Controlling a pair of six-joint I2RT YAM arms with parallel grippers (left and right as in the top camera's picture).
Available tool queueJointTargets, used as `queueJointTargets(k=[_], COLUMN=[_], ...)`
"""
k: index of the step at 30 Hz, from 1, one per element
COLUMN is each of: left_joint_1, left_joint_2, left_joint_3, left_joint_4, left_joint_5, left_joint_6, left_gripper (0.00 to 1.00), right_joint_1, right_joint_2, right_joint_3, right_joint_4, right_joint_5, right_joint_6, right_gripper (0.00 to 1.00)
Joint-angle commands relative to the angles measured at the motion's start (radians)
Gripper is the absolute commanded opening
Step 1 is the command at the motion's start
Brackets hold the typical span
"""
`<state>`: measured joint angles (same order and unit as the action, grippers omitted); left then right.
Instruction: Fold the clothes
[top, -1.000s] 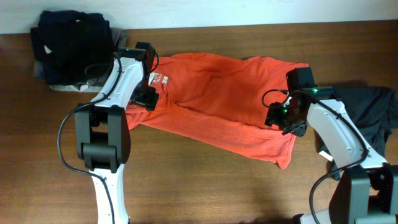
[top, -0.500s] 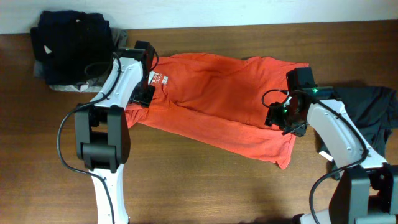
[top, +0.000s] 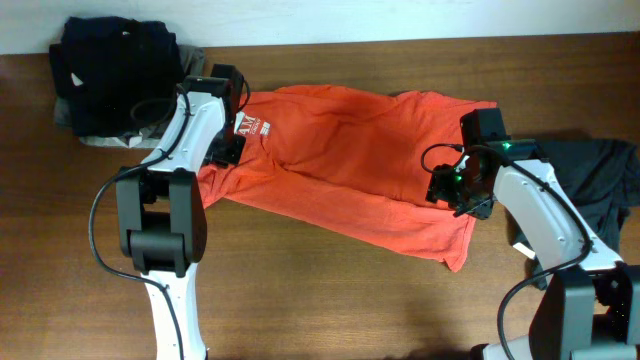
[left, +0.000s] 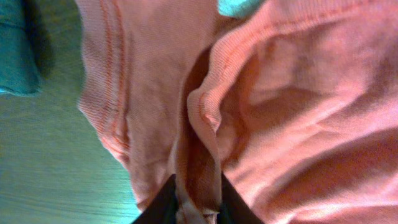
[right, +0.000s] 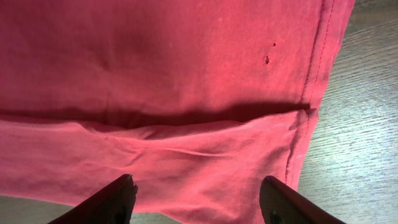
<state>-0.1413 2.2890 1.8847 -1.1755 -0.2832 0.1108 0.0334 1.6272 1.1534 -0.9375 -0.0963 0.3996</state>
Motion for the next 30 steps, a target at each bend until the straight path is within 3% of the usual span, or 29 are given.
queueJointTargets(k=[1,8,11,22,25,30], left_joint_1=[0.009,0.016,0.021,0.027,0.027,0.027], left_joint_2=[0.005,0.005,0.005,0.005,0.005,0.005], left_joint_3=[0.007,0.007,0.007,0.007,0.007,0.007], left_joint_4=[0.032,0.138,0.189,0.335,0.352,0.399], left_joint_5=[-0.039,-0.039,-0.039,-0.065,-0.066,-0.092], left_joint_6=[0.0,-0.001,0.0,0.019,0.027,0.042], left_gripper=[0.14,0.02,0.01,0.01,0.11,0.09], right_joint_1=[-0.001,-0.001,-0.001,-0.001,-0.001,-0.001], right_joint_2=[0.005,0.005,0.005,0.005,0.005,0.005], right_joint_3=[-0.003,-0.003,-0.003,-0.003,-0.003,-0.003], right_joint_4=[0.0,-0.006,-0.008,-0.008,-0.008,-0.008], right_joint_5=[0.0,-0.001,-0.001,-0.001,-0.001,-0.001], right_joint_6=[-0.003,-0.003,-0.003,-0.003,-0.003,-0.003], right_gripper=[0.69,0.69,0.69,0.69,0.69,0.69])
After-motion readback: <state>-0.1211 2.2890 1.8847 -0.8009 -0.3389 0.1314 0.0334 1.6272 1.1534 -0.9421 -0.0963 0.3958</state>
